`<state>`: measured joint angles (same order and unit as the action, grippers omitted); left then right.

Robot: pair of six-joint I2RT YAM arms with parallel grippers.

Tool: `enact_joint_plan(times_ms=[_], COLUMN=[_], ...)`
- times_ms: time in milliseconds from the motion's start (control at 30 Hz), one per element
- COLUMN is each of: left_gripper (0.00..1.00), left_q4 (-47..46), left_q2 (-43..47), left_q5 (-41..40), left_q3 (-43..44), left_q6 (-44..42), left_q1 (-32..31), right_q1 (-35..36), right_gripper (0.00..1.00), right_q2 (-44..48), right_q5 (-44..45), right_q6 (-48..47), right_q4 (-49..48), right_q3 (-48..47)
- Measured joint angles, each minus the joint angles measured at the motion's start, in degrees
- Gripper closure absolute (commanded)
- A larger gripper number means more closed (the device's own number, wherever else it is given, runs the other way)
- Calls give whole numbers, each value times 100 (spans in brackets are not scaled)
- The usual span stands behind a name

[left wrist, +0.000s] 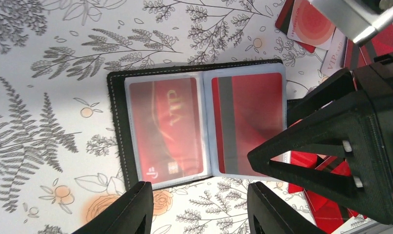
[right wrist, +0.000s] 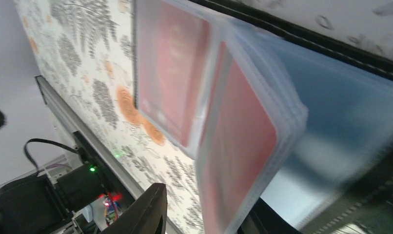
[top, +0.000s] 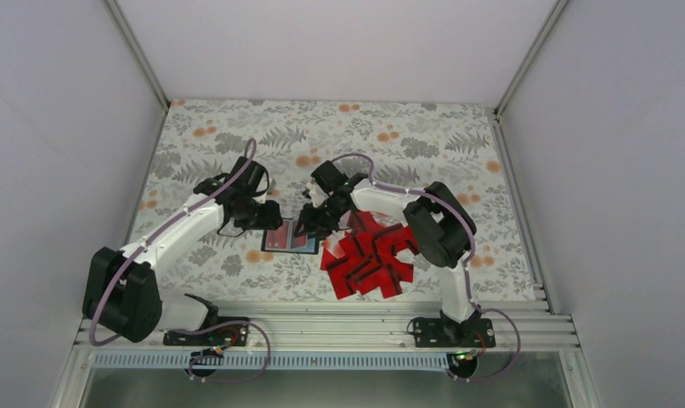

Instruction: Put the credit cards into the card holder

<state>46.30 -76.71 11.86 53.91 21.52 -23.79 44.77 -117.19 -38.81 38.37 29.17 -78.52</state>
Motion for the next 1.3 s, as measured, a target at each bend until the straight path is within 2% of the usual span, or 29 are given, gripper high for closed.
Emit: enact_joint_plan(times_ms=[300, 467, 633, 867, 1033, 1167, 1300], left_gripper=[49, 49, 49, 47, 45, 44, 41], left_q4=[474, 573, 621, 601, 393, 57, -378], left_q2=[426, 623, 688, 791, 1130, 1425, 1346], left_q5=[-400, -490, -490, -350, 48, 592, 1182], left_q3=[284, 407, 407, 402, 282, 184, -50], left_q6=[4, 13, 33, 33, -17, -79, -103], left_q1=[136, 151, 151, 151, 149, 92, -181], right_q1=[295, 302, 308, 212, 17, -304, -750], right_gripper=[63, 63, 65, 65, 64, 59, 52], right_q2=[-22, 74, 323, 1062, 1784, 2636, 3606], right_q5=[-426, -468, -146, 557, 1270, 1690, 1882], right_q6=[-22, -48, -162, -195, -286, -284, -170], right_q4=[-153, -269, -44, 341, 787, 1056, 1250], right_q3=[-907, -933, -903, -68, 525, 1215, 2011])
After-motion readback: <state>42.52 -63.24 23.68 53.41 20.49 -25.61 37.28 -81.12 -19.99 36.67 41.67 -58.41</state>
